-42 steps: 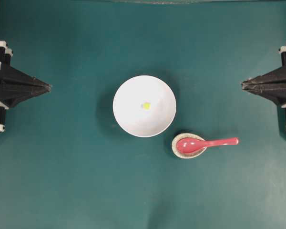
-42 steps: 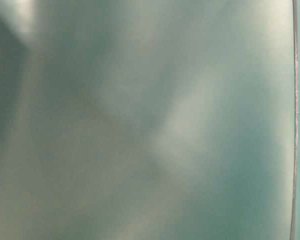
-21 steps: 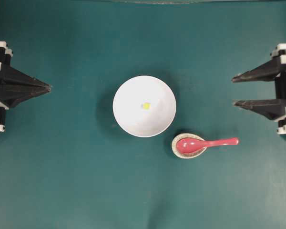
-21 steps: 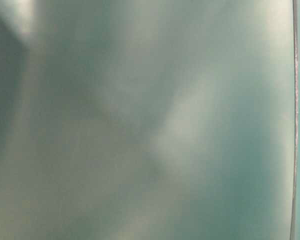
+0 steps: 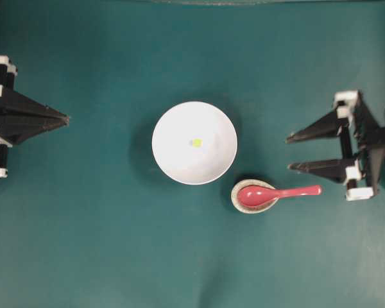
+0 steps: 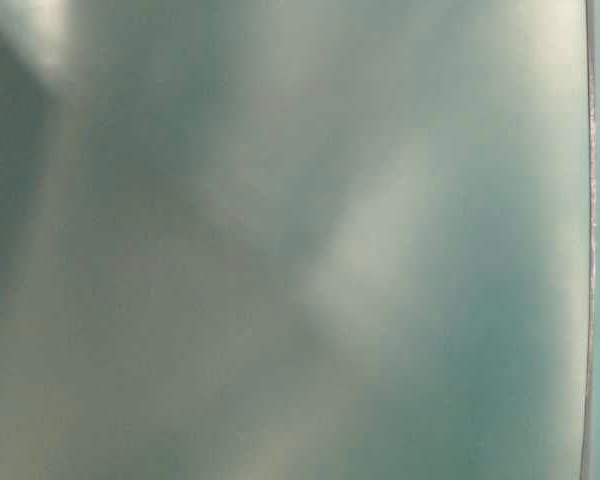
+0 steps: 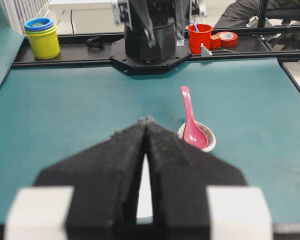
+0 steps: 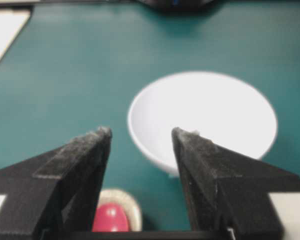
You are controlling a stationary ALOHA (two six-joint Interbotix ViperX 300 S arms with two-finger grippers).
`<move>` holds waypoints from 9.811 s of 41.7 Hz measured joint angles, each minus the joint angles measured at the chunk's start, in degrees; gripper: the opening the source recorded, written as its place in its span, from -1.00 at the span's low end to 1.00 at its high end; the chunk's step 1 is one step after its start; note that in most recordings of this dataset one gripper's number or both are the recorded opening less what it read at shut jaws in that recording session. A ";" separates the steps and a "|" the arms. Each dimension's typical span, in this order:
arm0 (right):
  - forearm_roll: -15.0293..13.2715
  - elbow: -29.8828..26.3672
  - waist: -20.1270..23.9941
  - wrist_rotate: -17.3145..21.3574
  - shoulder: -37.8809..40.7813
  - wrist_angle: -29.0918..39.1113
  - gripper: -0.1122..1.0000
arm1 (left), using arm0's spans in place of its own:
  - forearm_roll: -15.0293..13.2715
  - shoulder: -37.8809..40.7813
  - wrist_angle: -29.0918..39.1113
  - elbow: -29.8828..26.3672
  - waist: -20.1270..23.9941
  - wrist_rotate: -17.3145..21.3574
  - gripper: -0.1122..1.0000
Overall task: Scoop the yellow hexagonal prism block from the bowl with a spoon using the right arm.
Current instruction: 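Move the right gripper toward the red spoon handle on the dish, then close the right gripper on the red spoon handle, then lift the spoon with the right gripper and carry it over the bowl, then lower the spoon into the bowl and scoop under the yellow block, then raise the spoon holding the yellow block up and out of the bowl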
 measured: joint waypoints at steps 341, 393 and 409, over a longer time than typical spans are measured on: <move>7.91 -58.71 -14.24 1.23 39.73 72.42 -0.39 | 0.00 -0.44 2.81 -0.09 0.00 -0.26 -0.80; 7.91 -33.84 -13.10 0.88 12.22 36.74 -0.39 | 0.00 -0.35 3.08 -0.18 0.09 -0.26 -0.80; 7.91 -33.75 -13.10 0.88 12.22 36.74 -0.39 | 0.00 -0.44 3.52 -0.18 0.09 2.20 -0.80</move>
